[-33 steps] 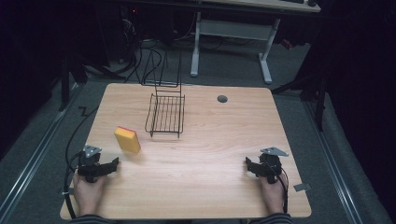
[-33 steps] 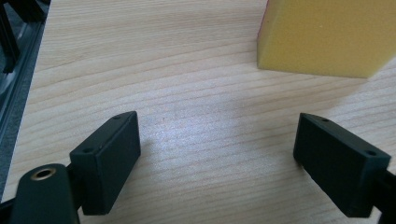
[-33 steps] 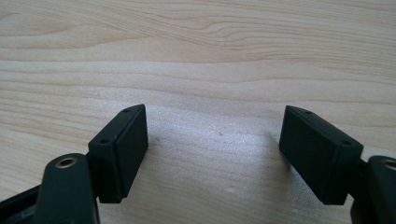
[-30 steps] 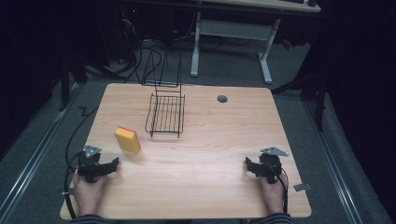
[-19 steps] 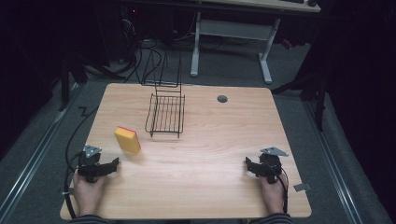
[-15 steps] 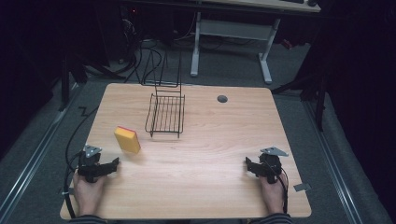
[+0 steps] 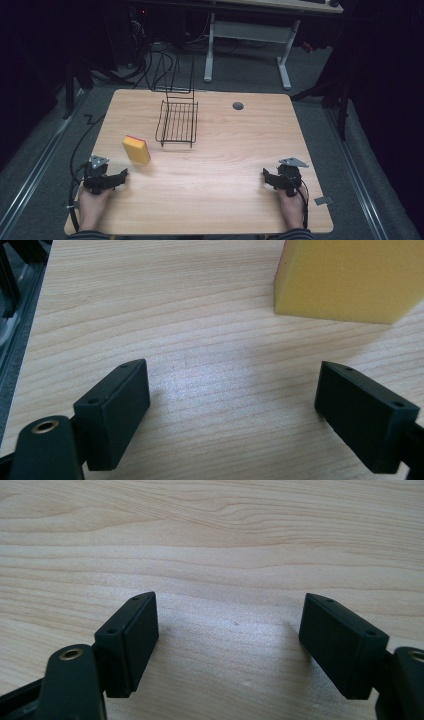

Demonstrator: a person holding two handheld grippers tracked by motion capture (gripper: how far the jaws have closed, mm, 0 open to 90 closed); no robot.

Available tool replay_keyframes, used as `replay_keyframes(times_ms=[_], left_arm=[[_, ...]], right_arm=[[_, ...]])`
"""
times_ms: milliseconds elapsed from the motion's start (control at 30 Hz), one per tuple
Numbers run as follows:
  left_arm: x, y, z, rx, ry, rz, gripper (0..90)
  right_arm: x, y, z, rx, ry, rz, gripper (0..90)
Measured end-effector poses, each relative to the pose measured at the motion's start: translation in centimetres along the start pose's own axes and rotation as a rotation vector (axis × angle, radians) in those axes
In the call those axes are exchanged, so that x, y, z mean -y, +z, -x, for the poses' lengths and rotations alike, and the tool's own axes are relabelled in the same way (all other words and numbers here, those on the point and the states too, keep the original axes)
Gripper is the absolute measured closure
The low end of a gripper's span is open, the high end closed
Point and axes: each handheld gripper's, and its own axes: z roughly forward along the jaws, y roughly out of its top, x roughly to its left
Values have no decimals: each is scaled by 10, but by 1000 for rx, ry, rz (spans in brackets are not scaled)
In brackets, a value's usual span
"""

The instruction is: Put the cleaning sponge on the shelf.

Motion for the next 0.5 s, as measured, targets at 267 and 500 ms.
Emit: replay_keyframes(times_ms=[267, 500], left_arm=[[0, 0, 2, -3, 0, -1, 142], [1, -1, 8, -7, 8, 4, 123]], right_arm=[[0, 0, 0, 0, 0, 0, 241], [0, 0, 0, 0, 0, 0, 241]])
